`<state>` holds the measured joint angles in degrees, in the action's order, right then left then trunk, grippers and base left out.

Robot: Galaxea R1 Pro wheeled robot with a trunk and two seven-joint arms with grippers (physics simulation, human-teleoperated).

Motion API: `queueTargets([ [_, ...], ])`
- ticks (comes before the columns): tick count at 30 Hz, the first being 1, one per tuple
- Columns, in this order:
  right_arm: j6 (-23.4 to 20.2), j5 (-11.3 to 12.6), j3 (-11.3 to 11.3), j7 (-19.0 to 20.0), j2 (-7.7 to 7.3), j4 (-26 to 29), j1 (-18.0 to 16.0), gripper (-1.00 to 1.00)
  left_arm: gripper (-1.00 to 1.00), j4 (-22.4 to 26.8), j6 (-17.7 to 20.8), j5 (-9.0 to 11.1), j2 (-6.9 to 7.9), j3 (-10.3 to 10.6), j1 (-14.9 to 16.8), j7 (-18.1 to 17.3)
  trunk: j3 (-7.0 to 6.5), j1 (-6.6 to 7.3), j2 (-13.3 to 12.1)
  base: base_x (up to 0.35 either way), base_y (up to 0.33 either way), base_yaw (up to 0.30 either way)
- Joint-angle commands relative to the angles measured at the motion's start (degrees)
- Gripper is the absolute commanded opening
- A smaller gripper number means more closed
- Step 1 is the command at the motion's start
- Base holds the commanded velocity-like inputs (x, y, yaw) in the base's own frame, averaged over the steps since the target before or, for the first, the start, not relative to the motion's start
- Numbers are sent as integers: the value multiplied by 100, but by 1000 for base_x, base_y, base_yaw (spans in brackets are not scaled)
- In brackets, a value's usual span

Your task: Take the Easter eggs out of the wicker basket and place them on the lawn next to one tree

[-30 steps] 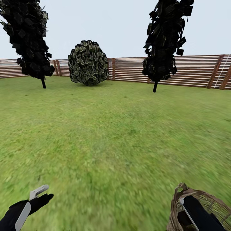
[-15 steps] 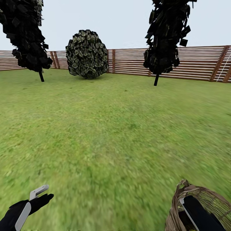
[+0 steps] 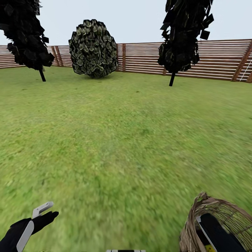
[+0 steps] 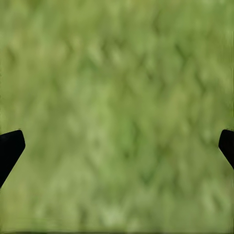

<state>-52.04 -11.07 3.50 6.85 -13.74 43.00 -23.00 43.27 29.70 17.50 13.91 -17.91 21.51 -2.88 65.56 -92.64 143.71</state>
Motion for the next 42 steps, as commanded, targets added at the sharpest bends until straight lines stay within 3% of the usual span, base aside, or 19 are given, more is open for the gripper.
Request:
queueTargets([
  [1,-26,-56,19,54,-6,7,-2,100,100,6,36,8,-2,-19,3,-24,28,-1,4,0,0,0],
  [9,-31,-46,16,65,-6,7,-2,100,100,6,34,8,-11,-19,3,-26,190,-22,14,0,0,-158],
  [27,-31,-35,11,54,-14,7,-2,100,100,4,27,17,-11,-16,3,-28,189,-22,14,2,0,-8],
  [42,-26,-35,12,54,-14,7,-2,100,100,-3,18,8,-62,13,3,-28,189,-22,14,116,-99,0],
])
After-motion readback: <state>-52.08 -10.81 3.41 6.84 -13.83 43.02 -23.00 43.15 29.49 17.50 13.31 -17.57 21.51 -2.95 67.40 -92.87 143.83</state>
